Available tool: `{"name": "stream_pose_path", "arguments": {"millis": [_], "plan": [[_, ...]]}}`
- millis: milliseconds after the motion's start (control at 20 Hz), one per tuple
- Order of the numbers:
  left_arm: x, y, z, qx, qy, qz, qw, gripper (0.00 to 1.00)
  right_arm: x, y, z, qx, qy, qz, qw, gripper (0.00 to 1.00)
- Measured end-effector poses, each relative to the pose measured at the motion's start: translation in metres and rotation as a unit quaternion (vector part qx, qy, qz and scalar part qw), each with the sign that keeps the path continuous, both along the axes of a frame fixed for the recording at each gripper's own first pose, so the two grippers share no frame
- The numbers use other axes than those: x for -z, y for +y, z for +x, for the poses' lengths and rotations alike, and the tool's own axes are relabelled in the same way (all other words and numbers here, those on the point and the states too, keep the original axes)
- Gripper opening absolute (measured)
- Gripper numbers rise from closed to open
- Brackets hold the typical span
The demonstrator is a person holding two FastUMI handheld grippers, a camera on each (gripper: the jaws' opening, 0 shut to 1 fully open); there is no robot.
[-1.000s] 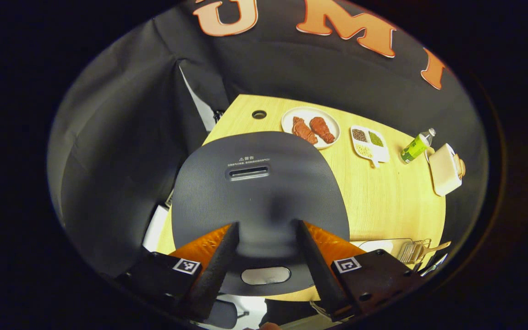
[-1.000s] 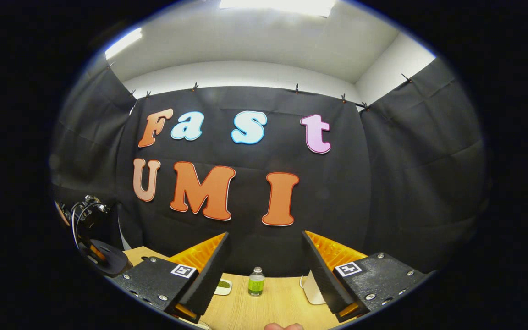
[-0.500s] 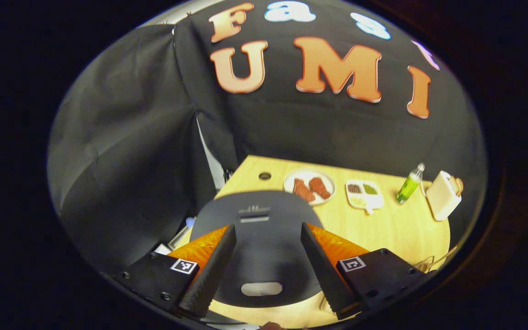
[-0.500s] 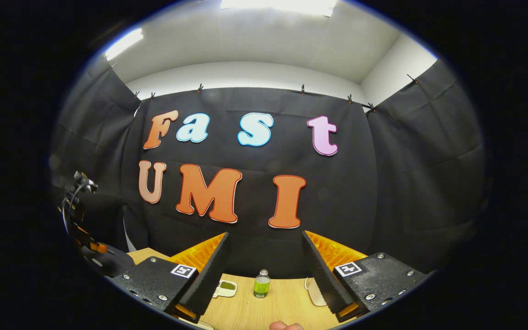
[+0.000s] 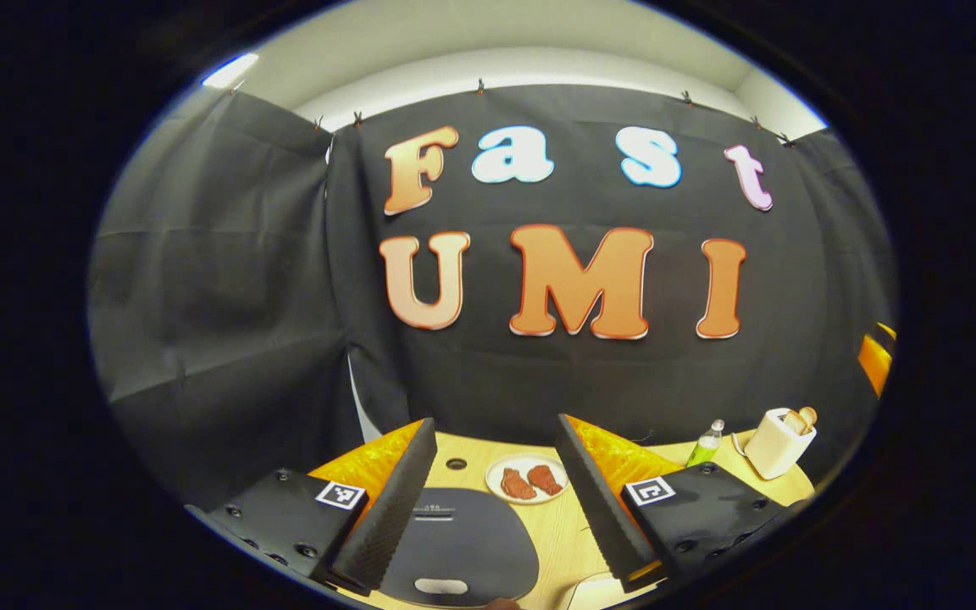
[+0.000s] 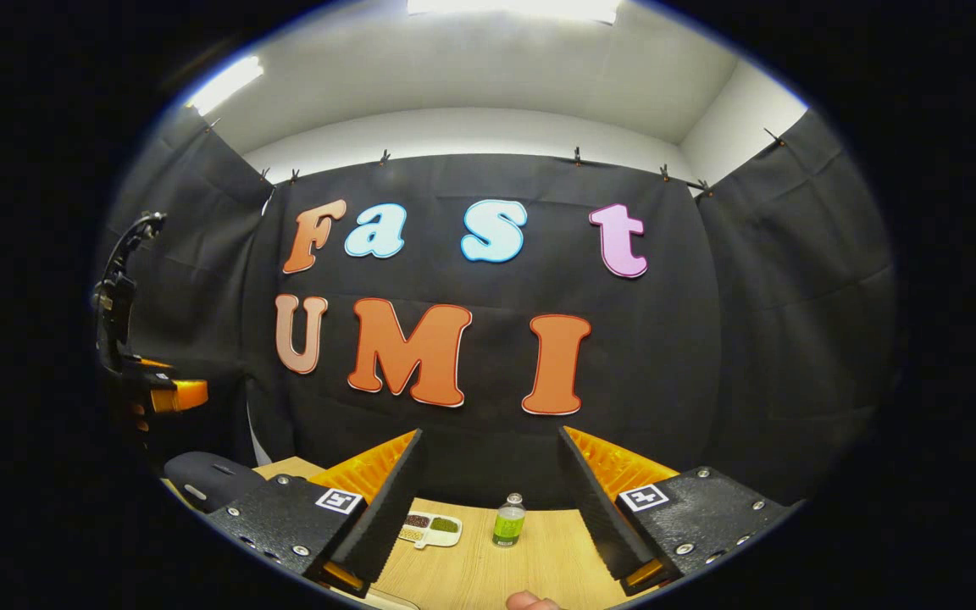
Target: Close the left gripper, press the button to open the rice cooker; take a wooden spoon from the chopstick holder with the right hand, scoop a spoonful of rice and pour it into the rice cooker, then put the wooden spoon back into the chopstick holder.
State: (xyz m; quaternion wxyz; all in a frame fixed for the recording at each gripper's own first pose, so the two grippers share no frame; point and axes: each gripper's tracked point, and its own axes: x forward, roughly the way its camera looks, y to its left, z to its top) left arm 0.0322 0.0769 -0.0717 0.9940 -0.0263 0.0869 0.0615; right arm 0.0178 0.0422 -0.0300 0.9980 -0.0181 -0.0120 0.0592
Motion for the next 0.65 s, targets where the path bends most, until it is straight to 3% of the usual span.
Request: {"name": "stream_pose_path", "arguments": {"millis": [650], "plan": [[-0.041, -0.031, 0.011, 0.042, -0.061, 0.035, 0.997, 0.9, 0.009, 0.025, 0.008, -0.028, 0.019, -0.002, 0.999, 0.95]]}}
